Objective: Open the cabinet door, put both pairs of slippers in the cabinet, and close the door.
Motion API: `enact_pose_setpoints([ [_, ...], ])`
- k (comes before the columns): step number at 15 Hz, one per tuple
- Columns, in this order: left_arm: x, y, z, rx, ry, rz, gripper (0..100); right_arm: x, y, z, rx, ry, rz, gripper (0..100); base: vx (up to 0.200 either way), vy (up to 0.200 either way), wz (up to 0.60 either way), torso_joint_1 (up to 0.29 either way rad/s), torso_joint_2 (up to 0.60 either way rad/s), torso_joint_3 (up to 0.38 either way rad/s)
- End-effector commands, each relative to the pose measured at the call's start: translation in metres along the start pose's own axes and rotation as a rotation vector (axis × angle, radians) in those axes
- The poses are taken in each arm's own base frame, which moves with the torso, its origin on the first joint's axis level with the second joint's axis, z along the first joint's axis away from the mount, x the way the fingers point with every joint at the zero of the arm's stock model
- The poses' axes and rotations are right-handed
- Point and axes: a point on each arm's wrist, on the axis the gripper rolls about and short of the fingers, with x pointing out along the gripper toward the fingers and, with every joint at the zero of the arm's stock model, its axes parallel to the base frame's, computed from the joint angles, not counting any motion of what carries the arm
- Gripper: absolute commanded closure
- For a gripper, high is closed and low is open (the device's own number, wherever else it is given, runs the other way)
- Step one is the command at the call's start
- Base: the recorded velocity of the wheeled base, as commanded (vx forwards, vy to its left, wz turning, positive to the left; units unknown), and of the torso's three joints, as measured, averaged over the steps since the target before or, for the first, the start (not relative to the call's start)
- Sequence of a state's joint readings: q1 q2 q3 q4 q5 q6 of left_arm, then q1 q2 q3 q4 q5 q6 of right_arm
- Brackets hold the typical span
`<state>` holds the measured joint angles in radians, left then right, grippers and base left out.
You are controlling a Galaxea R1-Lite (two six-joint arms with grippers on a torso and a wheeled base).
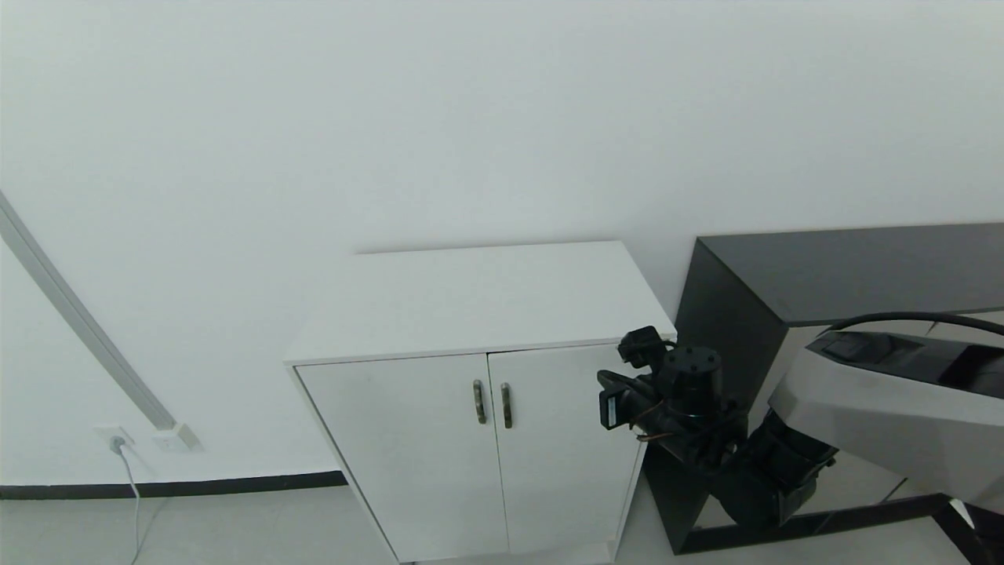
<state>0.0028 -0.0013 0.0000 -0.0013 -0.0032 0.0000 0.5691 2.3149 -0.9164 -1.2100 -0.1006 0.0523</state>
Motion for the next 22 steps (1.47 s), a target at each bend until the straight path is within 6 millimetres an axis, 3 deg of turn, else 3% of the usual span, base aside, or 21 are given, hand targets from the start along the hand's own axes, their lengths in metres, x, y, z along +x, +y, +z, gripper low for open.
enact_pose_setpoints([
  [1,0.0,0.0,0.0,0.0,0.001,0.0,100,0.01,0.002,-0.006,-0.001,0.002,0.002,100,0.0,0.0,0.0,0.0,0.0,0.0],
  [8,0.0,0.0,0.0,0.0,0.001,0.0,100,0.026,0.001,-0.012,0.0,0.006,-0.004,100,0.0,0.0,0.0,0.0,0.0,0.0],
  [22,0.0,0.0,0.0,0.0,0.001,0.0,100,0.041,-0.008,-0.013,0.004,0.008,-0.025,100,0.0,0.0,0.0,0.0,0.0,0.0],
])
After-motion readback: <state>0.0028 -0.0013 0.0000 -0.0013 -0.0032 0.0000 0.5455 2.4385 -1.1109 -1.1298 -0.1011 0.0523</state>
